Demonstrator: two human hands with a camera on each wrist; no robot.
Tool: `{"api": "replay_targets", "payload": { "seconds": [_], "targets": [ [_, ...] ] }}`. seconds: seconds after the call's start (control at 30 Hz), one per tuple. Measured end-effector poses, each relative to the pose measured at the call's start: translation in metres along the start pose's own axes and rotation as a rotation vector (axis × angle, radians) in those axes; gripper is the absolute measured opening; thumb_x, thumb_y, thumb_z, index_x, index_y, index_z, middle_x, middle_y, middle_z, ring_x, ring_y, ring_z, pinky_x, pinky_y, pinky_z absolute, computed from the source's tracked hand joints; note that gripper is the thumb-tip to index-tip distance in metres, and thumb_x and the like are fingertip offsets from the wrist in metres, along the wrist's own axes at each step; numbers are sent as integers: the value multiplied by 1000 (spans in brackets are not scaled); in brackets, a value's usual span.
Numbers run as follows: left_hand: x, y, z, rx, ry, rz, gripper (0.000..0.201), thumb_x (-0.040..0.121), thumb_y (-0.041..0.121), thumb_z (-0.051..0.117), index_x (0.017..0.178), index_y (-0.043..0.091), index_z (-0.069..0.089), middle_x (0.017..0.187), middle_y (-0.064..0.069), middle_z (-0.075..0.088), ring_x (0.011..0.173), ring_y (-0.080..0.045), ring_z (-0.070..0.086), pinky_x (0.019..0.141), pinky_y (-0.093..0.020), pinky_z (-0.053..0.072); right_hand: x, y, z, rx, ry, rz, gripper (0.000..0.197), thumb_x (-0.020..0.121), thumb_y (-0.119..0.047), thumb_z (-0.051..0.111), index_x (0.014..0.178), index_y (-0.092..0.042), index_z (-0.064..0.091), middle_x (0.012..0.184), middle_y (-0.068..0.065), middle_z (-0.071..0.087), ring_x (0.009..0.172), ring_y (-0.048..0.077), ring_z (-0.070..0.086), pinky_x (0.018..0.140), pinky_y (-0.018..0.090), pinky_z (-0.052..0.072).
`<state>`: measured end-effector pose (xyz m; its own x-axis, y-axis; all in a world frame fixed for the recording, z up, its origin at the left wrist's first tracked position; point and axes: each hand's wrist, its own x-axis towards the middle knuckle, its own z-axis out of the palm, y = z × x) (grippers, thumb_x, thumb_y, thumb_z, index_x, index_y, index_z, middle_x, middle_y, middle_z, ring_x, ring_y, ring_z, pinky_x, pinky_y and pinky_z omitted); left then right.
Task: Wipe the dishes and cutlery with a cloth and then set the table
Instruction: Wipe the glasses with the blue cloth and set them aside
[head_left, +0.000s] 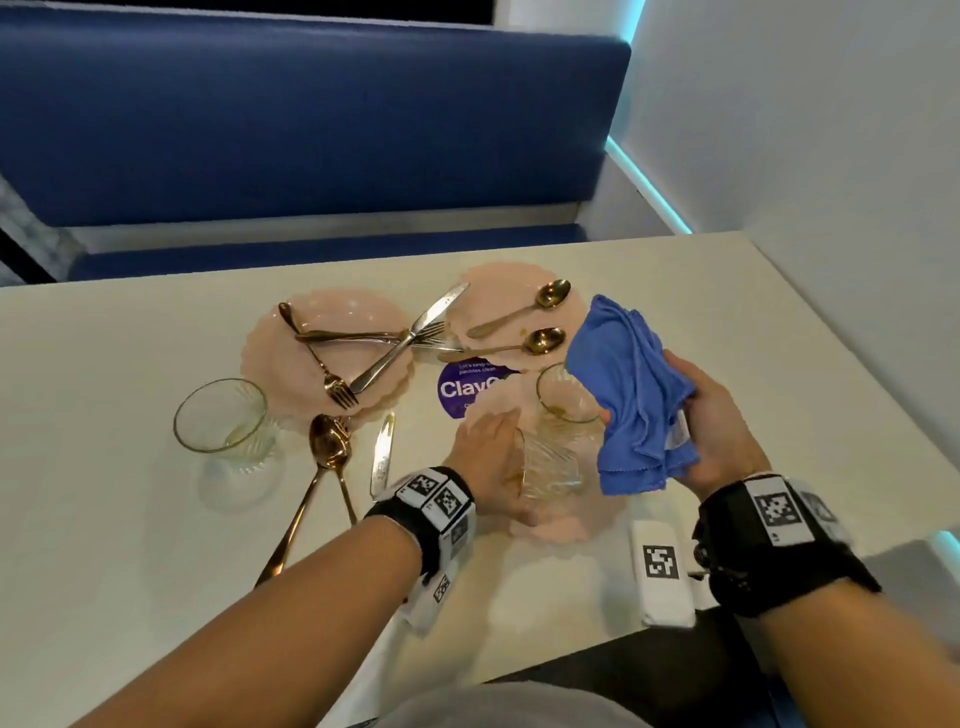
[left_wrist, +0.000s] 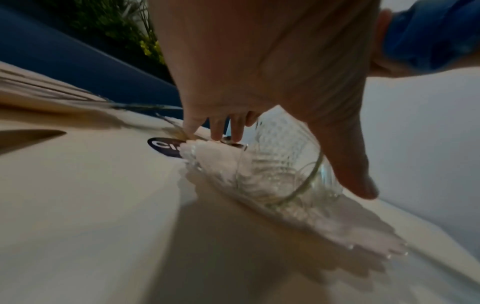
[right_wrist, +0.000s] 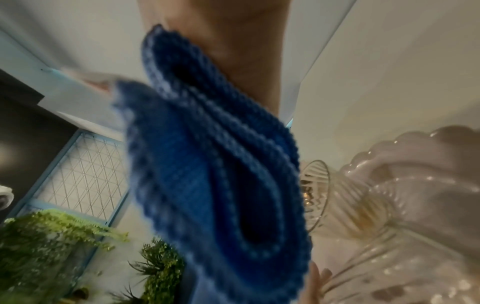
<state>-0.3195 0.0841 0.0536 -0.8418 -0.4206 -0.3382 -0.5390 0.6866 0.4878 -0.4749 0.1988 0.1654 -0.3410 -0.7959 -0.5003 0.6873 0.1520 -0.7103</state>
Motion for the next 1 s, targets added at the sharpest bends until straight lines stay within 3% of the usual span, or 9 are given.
{"api": "replay_targets", "payload": {
  "seconds": [0.07,0.13,0.3,0.43,0.53,0.67,0.8,0.87,1.0],
  "targets": [
    [6,0,6,-78,20,6,112,59,48,80,146,13,18,148,-6,32,137,-25,29,114,-45,22,-5,-1,-6,36,-105,114,62,91,-51,35,55,-12,67,46,5,59,36,18,55,36,19,44],
    [8,1,7,-209,68,25,103,59,39,81,143,15,26,138,-3,40,129,-22,39,109,-40,33,3,4,-23,-42,-15,108,41,84,-49,53,73,-13,67,58,6,61,52,23,55,49,24,45],
    [-2,15,-30,-414,78,115,108,55,21,84,144,20,22,115,3,41,102,-13,46,87,-20,43,7,12,-24,-683,-8,-294,18,98,-32,41,110,-28,53,96,-1,63,79,10,61,71,25,47],
    [-9,31,-65,-589,-5,155,76,51,22,82,118,24,47,102,6,57,90,-2,56,74,-11,46,2,9,-17,-1120,-452,-408,61,81,-24,68,131,-37,37,137,-20,42,125,-10,41,103,9,34],
    [-10,37,-89,-723,-83,219,58,59,-5,80,103,24,55,96,8,60,82,11,59,72,-6,46,8,-13,-8,-1317,-507,-615,65,70,-27,79,127,-26,48,126,-25,47,116,-13,44,98,5,33],
    [-18,7,-115,-1110,124,140,103,43,16,80,134,23,31,113,-1,60,97,-12,61,80,-21,52,21,-21,40,-1294,-563,-681,39,67,-22,81,98,-31,58,88,-33,60,85,-14,55,76,3,40],
    [-23,15,-94,-1291,189,-53,45,86,38,56,123,15,50,109,-9,65,82,-11,62,67,-22,54,24,6,34,-1111,-313,-777,40,73,-29,74,111,-19,62,99,-13,66,91,1,60,81,12,46],
    [-24,13,-84,-1423,124,-154,61,85,62,31,114,17,60,90,-7,69,64,-13,61,51,-23,49,23,14,34,-1156,-316,-819,48,77,-39,68,115,-11,61,105,-1,66,95,5,60,83,14,47],
    [-26,7,-95,-1507,159,-189,59,87,64,38,95,16,71,97,-10,65,82,-26,58,66,-27,37,24,15,59,-1624,-495,-740,54,78,-44,69,122,-18,52,117,0,60,104,16,55,89,27,43]
  ]
}}
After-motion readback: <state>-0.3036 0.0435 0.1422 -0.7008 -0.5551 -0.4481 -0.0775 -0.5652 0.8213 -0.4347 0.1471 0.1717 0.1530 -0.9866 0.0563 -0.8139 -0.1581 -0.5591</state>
